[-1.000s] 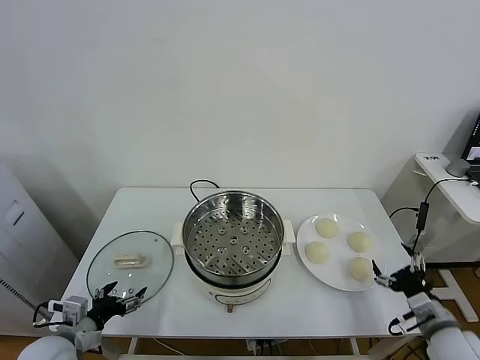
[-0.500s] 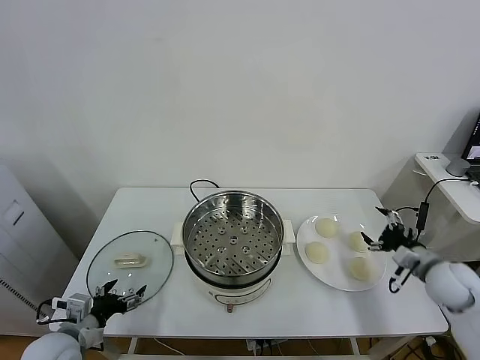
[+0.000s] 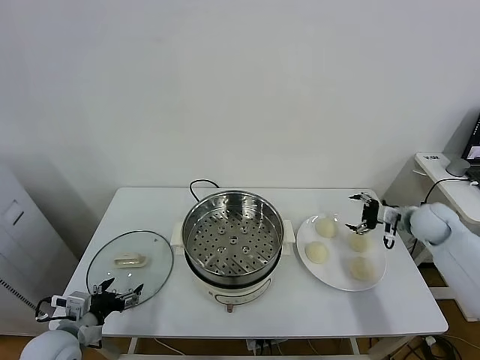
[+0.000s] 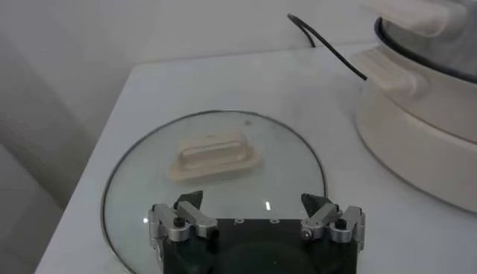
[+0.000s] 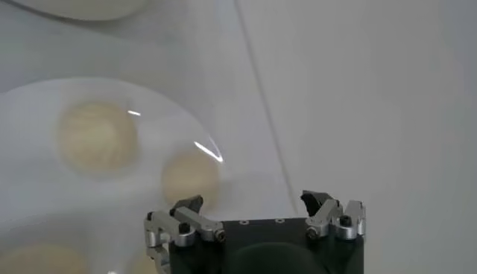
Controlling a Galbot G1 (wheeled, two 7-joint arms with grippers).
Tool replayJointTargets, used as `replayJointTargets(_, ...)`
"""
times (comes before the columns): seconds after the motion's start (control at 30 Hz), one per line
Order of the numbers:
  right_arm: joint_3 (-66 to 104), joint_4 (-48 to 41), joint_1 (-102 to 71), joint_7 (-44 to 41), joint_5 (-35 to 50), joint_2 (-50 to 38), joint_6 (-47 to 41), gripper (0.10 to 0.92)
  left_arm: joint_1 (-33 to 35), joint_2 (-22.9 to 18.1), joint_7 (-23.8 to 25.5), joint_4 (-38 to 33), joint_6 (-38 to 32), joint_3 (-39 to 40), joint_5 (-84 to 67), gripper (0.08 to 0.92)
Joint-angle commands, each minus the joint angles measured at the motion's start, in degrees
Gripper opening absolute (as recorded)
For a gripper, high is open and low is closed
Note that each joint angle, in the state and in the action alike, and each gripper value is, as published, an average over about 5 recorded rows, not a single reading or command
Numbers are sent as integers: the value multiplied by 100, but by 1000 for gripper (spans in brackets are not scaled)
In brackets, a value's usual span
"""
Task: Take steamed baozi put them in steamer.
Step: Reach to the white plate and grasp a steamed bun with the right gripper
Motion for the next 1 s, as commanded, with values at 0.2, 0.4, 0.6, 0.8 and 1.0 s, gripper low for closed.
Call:
replayJointTargets(0.2, -2516, -2121, 2537, -2202, 22, 966, 485, 823, -52, -45, -27, 12, 58, -3, 36, 823)
replayJointTargets(0.4, -2611, -2287, 2426, -2060, -86, 1210, 559, 823, -64, -4, -17, 69, 39, 2, 10, 823)
replayJointTargets(0.6, -2383, -2539, 2259, -1749, -464, 1460, 717, 823, -81, 9, -10, 68, 30, 11, -14, 823)
replayJointTargets(0.8, -2161, -2885, 2119, -1497, -817, 1763, 828, 823, -74, 12, -3, 44, 20, 10, -66, 823)
replayJointTargets(1.0, -1917, -3190, 1986, -1338, -1102, 2085, 871, 815, -65, 32, 1, 47, 7, -5, -116, 823)
